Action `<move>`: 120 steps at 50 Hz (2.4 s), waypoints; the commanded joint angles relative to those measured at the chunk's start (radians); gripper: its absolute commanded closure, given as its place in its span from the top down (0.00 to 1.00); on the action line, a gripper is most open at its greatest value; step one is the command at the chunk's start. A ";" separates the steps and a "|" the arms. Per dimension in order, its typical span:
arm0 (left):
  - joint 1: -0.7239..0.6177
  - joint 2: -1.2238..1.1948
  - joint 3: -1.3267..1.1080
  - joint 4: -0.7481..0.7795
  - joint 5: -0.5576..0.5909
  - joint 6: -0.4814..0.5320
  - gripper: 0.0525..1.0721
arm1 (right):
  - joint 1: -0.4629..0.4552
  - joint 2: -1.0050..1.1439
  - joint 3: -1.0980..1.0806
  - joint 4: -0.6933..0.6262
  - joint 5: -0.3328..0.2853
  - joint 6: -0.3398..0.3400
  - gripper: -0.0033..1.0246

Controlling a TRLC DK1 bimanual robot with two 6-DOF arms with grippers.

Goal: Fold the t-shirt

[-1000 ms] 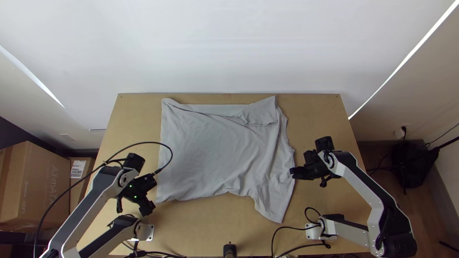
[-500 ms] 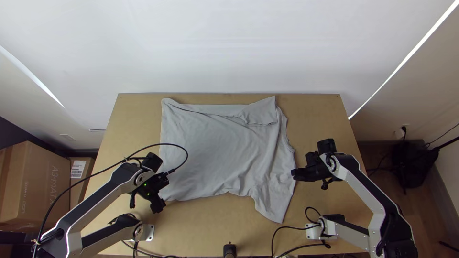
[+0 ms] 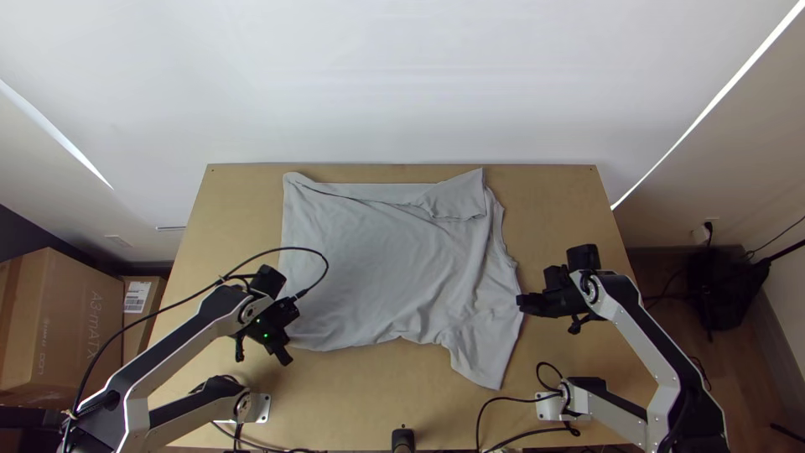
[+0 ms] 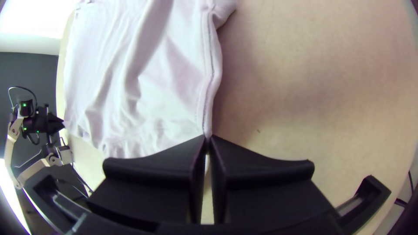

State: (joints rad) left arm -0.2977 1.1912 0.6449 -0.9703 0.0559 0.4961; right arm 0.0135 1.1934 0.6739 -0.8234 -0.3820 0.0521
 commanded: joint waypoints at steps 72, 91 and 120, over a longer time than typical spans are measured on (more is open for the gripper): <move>0.238 0.082 1.553 0.331 -0.291 -0.519 0.02 | 0.006 0.175 1.603 0.024 0.075 0.204 0.02; 0.290 -0.268 1.483 0.410 -0.315 -0.542 0.02 | 0.009 -0.219 1.501 0.013 0.077 0.227 0.02; 0.266 -0.556 0.975 0.282 -0.228 -0.715 0.02 | 0.029 -0.316 1.199 -0.005 0.045 0.287 0.02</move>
State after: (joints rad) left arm -0.0326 0.7147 1.7828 -0.6834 -0.1761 -0.1387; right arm 0.0265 0.8833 2.0277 -0.8257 -0.3557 0.3058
